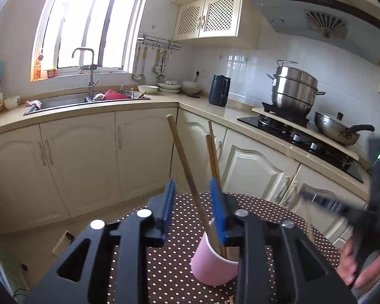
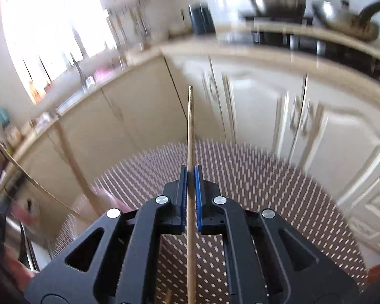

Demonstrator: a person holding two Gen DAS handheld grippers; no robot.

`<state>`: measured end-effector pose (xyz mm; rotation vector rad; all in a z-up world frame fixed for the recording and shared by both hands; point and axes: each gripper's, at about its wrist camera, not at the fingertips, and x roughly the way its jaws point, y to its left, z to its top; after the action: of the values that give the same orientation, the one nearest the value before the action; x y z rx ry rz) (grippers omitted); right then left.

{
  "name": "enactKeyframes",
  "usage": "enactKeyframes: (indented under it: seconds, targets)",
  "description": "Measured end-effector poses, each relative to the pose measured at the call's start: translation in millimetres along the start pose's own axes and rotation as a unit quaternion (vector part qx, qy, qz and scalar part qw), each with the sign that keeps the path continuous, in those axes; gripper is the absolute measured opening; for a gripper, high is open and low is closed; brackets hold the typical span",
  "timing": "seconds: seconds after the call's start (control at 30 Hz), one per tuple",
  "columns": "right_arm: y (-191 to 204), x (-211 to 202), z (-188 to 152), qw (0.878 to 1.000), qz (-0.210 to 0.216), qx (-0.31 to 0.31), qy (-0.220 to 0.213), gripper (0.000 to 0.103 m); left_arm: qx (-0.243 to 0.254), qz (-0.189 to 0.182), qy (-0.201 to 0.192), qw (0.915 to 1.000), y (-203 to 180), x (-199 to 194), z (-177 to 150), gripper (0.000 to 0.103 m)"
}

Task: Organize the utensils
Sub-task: 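Open the left tool to drop its chopstick into the pink cup, then move both open tools away from the cup toward the chopstick row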

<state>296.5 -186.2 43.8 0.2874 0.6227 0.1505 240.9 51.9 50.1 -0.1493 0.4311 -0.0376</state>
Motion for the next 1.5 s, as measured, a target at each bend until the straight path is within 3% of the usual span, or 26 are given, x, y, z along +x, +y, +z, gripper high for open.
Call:
enactKeyframes:
  seconds: [0.07,0.27,0.37,0.53,0.77,1.0,1.1,1.2,1.3,1.37,1.4,1.43,1.47,1.5]
  targets:
    - [7.1,-23.1,14.7,0.999,0.030,0.011,-0.043,0.006,0.000,-0.003,-0.004,1.0000,0.2,-4.1,-0.3,0.039]
    - [32.9,-55.6,33.1,0.987,0.056,0.030,-0.148,0.006,0.000,-0.012,-0.007,0.9999,0.3,-14.5,-4.5,0.041]
    - [47.7,-55.8,30.4,0.980,0.033,0.024,-0.193,0.006,-0.004,-0.015,-0.005,0.9999,3.9,-18.0,-7.1,0.041]
    - [81.3,-32.5,14.6,0.973,0.042,-0.020,-0.225,0.006,-0.005,-0.016,-0.005,0.9999,10.2,-20.8,-12.2,0.041]
    - [84.0,10.2,-7.6,0.975,0.051,-0.031,-0.215,0.006,-0.014,-0.013,0.004,0.9998,26.5,-14.4,-24.5,0.041]
    - [77.7,16.9,-34.9,0.979,0.039,-0.056,-0.190,0.006,-0.028,-0.020,0.006,0.9994,37.0,-7.6,-29.6,0.041]
    - [79.6,23.0,-46.7,0.985,0.033,-0.083,-0.145,0.006,-0.023,-0.020,0.010,0.9995,35.8,-6.7,-32.3,0.041]
    - [75.4,21.4,-53.3,0.990,0.070,-0.094,-0.083,0.007,-0.013,-0.020,0.008,0.9997,32.0,-8.9,-34.3,0.041]
    - [71.2,9.1,-59.8,0.988,0.077,-0.115,-0.065,0.007,0.002,-0.015,0.007,0.9999,27.2,-13.9,-37.5,0.041]
    - [62.8,-3.0,-64.6,0.989,0.078,-0.112,-0.060,0.014,0.007,-0.018,0.006,0.9998,25.5,-18.5,-40.8,0.041]
    - [57.3,-8.0,-66.5,0.990,0.082,-0.103,-0.054,0.031,0.006,-0.018,0.005,0.9998,25.8,-21.1,-41.7,0.041]
    - [53.8,-12.3,-67.7,0.990,0.087,-0.096,-0.051,0.063,0.006,-0.018,0.005,0.9998,25.5,-23.4,-43.0,0.042]
    - [48.2,-19.4,-70.0,0.991,0.091,-0.087,-0.054,0.072,0.008,-0.017,0.006,0.9998,24.6,-25.7,-44.4,0.043]
    - [44.3,-27.3,-73.1,0.991,0.084,-0.084,-0.063,0.072,0.012,-0.014,0.006,0.9998,23.2,-29.7,-46.6,0.044]
